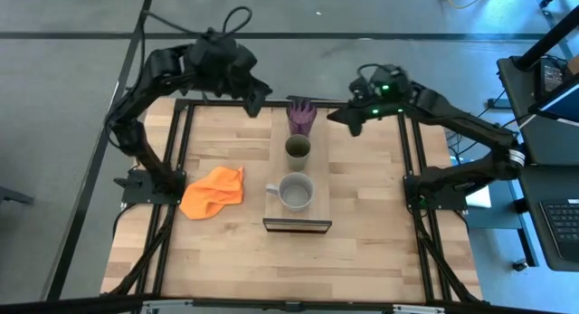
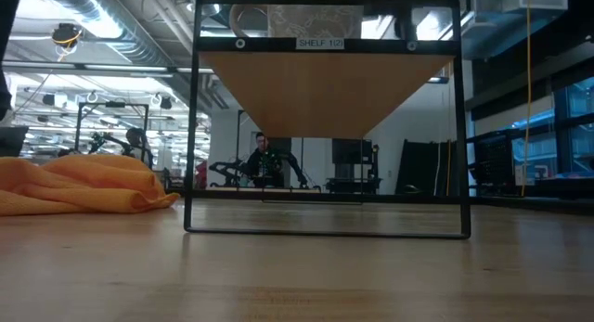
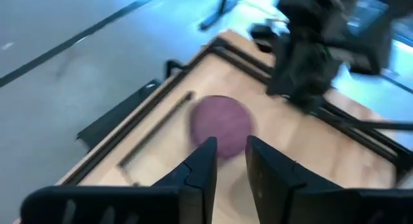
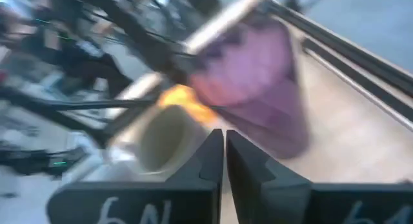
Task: Stack small to large cups/mugs on shelf
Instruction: Return to Home Position
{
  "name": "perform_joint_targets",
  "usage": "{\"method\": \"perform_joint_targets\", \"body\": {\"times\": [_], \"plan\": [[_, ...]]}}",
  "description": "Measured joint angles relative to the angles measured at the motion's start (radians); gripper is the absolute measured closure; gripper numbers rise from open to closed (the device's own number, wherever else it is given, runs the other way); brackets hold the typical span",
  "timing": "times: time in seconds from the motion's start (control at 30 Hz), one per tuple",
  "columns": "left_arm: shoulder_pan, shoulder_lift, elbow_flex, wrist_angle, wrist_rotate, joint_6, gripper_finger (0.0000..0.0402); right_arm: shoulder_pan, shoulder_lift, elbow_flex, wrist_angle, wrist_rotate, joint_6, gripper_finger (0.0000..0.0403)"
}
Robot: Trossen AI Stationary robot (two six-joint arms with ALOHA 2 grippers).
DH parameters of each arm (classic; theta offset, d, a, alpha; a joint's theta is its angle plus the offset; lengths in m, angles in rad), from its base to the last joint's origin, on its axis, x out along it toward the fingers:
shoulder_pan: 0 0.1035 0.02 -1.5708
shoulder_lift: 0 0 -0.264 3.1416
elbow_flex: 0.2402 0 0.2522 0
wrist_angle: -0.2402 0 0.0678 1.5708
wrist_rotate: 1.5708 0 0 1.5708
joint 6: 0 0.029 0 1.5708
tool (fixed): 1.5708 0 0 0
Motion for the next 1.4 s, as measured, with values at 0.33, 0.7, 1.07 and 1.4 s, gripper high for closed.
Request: {"method": "perform_joint_targets", "body": {"times": [0.33, 0.7, 1.07, 1.4], "plan": [[-0.198, -0.040, 0.000, 0.069, -0.027, 0.105, 0.0323, 0.063, -0.198, 0.056, 0.033, -0.275, -0.054, 0.0381], [-0.381, -0.042, -0.042, 0.200, -0.112, 0.139, 0.0324, 0.251, -0.314, 0.055, -0.006, -0.258, 0.015, 0.0381], [-0.514, -0.229, -0.554, 0.636, -0.220, 0.086, 0.0325, 0.470, -0.336, -0.255, 0.552, -0.169, 0.088, 0.0381], [-0.568, -0.587, -1.087, 1.080, -0.264, 0.099, 0.0323, 0.488, -0.499, -0.457, 0.781, -0.139, 0.146, 0.0381]]}}
